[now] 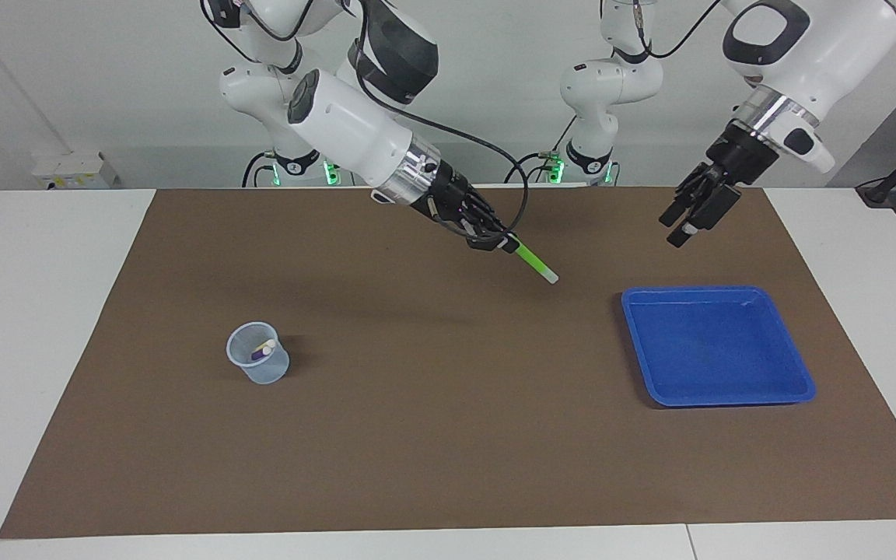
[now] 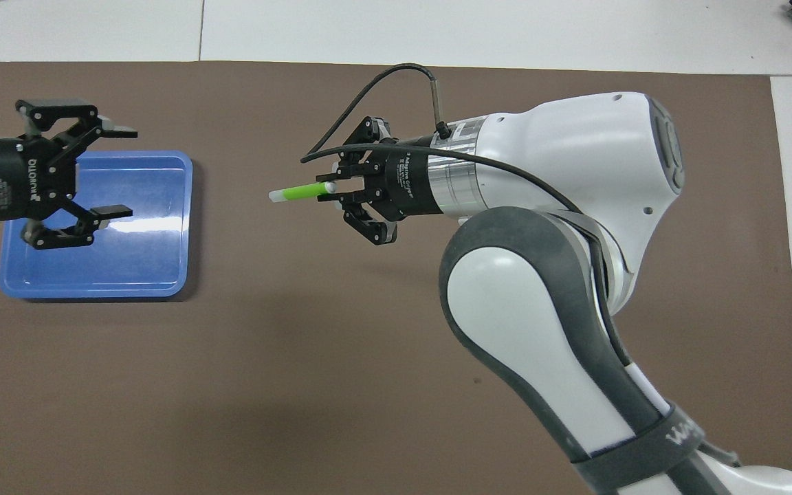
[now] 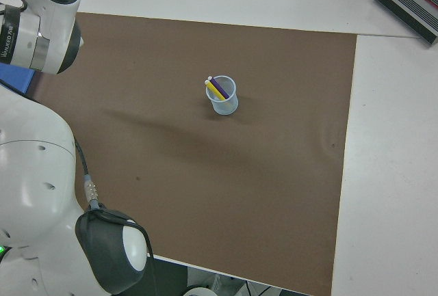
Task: Right arm passes pens to left for tray arrangement
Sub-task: 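Hold out the green pen while the left gripper reaches toward it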
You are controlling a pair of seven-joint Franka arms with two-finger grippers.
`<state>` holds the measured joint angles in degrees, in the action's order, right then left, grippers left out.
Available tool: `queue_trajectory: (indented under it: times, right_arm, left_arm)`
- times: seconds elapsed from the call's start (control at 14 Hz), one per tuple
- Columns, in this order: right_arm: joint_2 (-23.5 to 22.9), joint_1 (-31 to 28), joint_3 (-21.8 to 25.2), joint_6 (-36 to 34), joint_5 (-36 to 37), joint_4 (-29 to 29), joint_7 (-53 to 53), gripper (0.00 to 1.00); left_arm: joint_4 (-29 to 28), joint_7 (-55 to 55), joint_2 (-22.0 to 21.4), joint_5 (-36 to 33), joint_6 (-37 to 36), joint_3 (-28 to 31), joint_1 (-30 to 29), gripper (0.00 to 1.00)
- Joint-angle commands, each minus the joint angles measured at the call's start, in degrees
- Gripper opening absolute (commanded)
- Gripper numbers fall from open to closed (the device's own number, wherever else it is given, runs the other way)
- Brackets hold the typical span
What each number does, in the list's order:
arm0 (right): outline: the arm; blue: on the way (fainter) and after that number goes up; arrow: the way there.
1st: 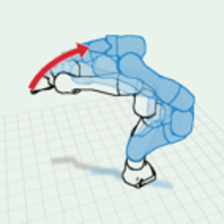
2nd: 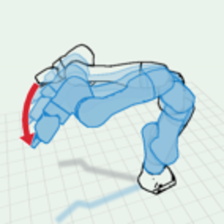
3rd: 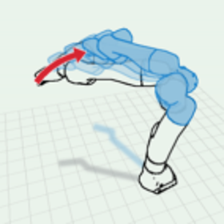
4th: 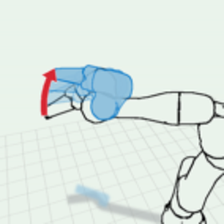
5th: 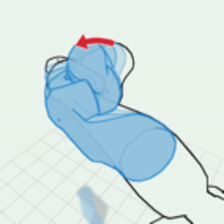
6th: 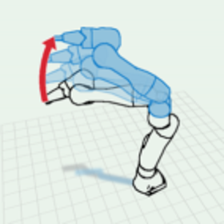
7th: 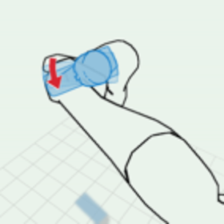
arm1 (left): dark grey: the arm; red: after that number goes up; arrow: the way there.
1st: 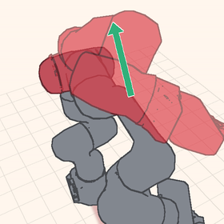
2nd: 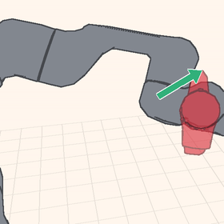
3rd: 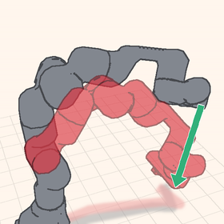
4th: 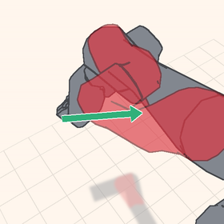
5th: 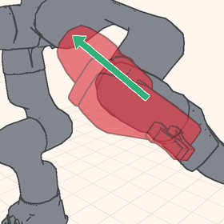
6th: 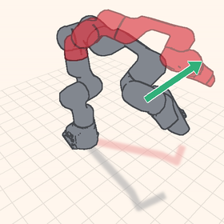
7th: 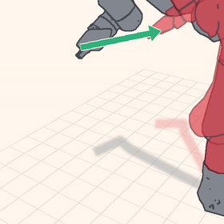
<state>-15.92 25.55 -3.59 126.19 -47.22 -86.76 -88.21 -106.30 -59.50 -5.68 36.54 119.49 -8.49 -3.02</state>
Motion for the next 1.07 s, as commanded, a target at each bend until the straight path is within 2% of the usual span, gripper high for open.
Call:
queue_trajectory:
  times: [0.0,0.07,0.29,0.43,0.64,0.72,1.0]
  right_arm:
    - [-1.0,-0.3,-0.1,1.5,-0.7,1.2,-0.7,0.0]
    - [-1.0,-0.2,0.0,1.8,-0.7,1.2,-0.7,0.0]
    - [-1.0,-0.2,-0.1,1.8,-0.6,1.2,-0.7,0.0]
    - [-1.0,-0.2,0.0,1.8,-0.5,1.2,-0.7,0.0]
    - [-1.0,0.4,0.0,1.9,0.0,1.2,-0.7,0.0]
    - [-1.0,0.4,0.0,1.9,0.0,1.1,-0.7,0.0]
    - [-1.0,0.5,0.0,1.8,0.4,1.1,-0.6,0.0]
  left_arm:
    - [-0.7,-6.3,2.9,7.2,6.5,0.6,2.1,0.98]
    - [-0.7,-6.5,3.7,12.2,7.5,0.8,2.1,0.97]
    - [-1.8,-12.2,6.1,16.7,8.7,0.6,2.2,0.96]
    - [-2.6,-18.4,6.9,21.5,13.6,0.4,5.5,0.95]
    - [-4.0,-25.3,7.7,21.6,23.2,0.5,12.5,0.94]
    - [-4.7,-26.1,7.6,21.6,24.2,0.5,13.4,0.94]
    - [-5.7,-26.5,6.9,21.6,21.5,0.4,14.5,0.93]
